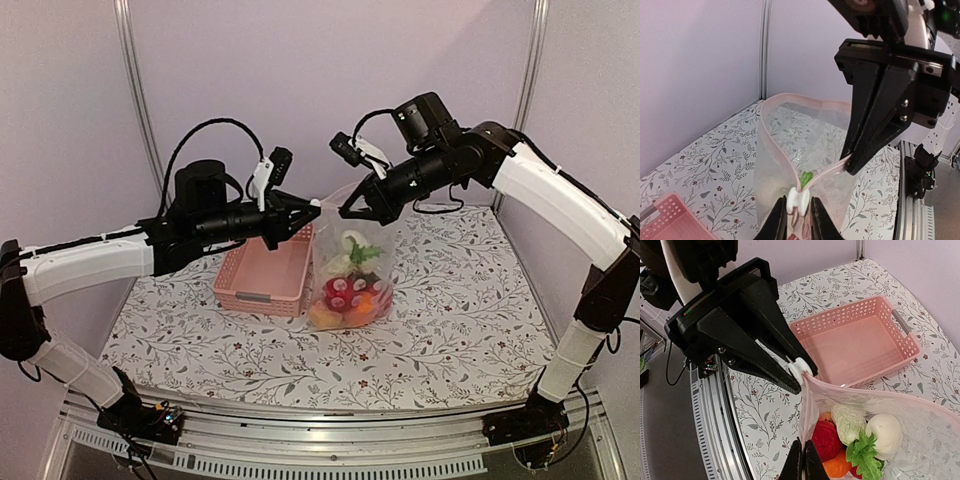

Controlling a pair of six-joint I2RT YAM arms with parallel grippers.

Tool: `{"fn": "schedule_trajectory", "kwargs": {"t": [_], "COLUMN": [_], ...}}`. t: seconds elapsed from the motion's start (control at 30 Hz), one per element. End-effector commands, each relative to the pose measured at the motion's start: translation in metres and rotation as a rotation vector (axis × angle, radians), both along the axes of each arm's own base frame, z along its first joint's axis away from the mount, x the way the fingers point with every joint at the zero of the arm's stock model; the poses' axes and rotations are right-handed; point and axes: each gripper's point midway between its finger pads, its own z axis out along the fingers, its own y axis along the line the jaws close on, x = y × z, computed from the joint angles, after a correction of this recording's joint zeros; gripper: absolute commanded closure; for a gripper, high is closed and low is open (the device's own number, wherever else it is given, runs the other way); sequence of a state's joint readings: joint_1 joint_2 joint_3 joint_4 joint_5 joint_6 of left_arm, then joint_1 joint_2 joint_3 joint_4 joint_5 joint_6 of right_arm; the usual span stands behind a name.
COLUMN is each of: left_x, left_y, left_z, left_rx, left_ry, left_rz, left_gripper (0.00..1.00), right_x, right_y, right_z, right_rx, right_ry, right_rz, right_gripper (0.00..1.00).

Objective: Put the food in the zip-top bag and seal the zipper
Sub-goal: Pass from the right arm to the left

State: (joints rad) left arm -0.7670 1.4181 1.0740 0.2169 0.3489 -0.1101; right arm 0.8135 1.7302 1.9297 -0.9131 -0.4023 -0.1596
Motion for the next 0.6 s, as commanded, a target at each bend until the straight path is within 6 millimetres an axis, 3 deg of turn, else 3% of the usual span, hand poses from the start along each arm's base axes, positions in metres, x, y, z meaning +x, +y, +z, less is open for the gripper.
{"fn": "schedule_trajectory", "kwargs": {"t": [0.0, 0.17, 0.27, 0.47, 0.57], "left_x": [0.005, 0.007, 0.008, 0.013, 0.011], "left_y": [-0.001, -0.007, -0.01, -0.008, -0.006], "left_z": [-0.007, -0.016, -0.017, -0.004, 0.006], "left_rx": [-0.012, 0.003, 0.002, -0.022, -0.037], "left_ry": [0.006, 0.013, 0.012, -0.002, -0.014], "left_rz": [-0.012, -0.04, -0.045, -0.03, -0.034], "left_gripper": [0.8, 0.78, 0.84, 0.95, 1.0], "right_x": [-0.001, -0.001, 0.001, 0.006, 0.013], "right_y": [0.007, 0.006, 0.005, 0.001, -0.003], "right_z": [0.023, 0.029, 0.029, 0.021, 0.018], "right_rx": [0.06, 0.072, 0.072, 0.04, 0.017], "right_ry": [-0.024, -0.032, -0.031, -0.032, -0.052], "right_rz": [0.008, 0.001, -0.006, -0.039, -0.074], "right_gripper": [1.0, 1.0, 1.0, 1.0, 0.95]}}
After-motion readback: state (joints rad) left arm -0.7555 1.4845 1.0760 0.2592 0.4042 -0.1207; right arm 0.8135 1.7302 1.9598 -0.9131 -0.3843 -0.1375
